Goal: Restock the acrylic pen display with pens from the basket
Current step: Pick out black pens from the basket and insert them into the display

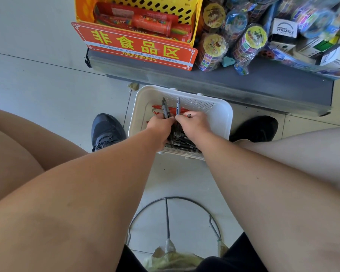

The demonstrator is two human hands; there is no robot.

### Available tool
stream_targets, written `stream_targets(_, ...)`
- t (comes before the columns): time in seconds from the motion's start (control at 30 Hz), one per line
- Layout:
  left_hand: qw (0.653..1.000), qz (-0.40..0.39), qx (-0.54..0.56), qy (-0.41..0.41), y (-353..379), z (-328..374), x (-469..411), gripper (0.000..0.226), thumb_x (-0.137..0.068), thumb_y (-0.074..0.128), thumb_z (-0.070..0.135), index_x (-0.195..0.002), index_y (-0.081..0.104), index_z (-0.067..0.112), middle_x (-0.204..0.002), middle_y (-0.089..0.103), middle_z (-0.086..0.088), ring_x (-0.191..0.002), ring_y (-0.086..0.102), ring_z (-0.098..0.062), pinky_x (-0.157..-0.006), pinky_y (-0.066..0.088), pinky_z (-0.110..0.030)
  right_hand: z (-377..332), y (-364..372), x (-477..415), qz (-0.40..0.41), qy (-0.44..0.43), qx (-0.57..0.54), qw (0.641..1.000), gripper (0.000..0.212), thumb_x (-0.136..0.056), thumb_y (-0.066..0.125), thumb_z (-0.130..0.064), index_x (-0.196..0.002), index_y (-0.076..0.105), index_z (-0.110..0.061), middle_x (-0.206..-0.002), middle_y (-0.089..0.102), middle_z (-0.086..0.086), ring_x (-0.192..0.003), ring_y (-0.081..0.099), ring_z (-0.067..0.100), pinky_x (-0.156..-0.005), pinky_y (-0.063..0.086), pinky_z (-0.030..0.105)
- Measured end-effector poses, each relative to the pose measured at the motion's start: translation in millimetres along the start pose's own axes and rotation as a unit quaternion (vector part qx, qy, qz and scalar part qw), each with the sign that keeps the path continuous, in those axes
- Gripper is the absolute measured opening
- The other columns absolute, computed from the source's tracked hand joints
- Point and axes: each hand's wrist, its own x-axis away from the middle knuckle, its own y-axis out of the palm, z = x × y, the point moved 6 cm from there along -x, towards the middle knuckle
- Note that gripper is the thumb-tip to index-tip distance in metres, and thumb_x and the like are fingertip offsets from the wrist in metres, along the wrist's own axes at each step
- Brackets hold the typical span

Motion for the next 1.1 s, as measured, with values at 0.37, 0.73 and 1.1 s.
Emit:
stream_targets(0.37, 0.999, -0.023, -0.017, 0.015, -3, 5, 12, 0.013, -0.095, 0.064, 0.017, -0.106, 0.068, 0.012, -0.097, 0.075, -0.015, -0.087, 0.074, -0.030, -0.084, 0.060, -0.049, 4, 3, 6, -0.024, 0.047, -0.095, 0.994, 0.011, -0.082, 0.073, -0.024, -0.092, 0.073, -0.025, -0.087, 0.073, -0.002, -0.080, 0.067, 0.014, -0.078, 0.059, 0.032)
stream_targets(0.73, 1.000, 0.013, 0.001, 0.020, -14, 16, 26, 0.018, -0.094, 0.060, 0.012, -0.110, 0.065, 0.012, -0.101, 0.073, -0.015, -0.090, 0.073, -0.031, -0.085, 0.059, -0.051, -10, 4, 27, -0.107, -0.001, -0.099, 0.989, 0.039, -0.086, 0.057, 0.009, -0.111, 0.067, -0.020, -0.091, 0.070, -0.004, -0.082, 0.063, 0.010, -0.068, 0.049, 0.021)
stream_targets(1.1, 0.999, -0.021, 0.016, 0.045, -23, 30, 58, 0.007, -0.093, 0.061, 0.010, -0.098, 0.064, 0.007, -0.084, 0.070, -0.013, -0.070, 0.067, -0.023, -0.065, 0.057, -0.035, -47, -26, 46, -0.022, -0.158, 0.080, 0.984, 0.036, -0.085, 0.066, -0.011, -0.118, 0.060, -0.026, -0.093, 0.058, -0.012, -0.092, 0.059, 0.015, -0.085, 0.051, 0.031)
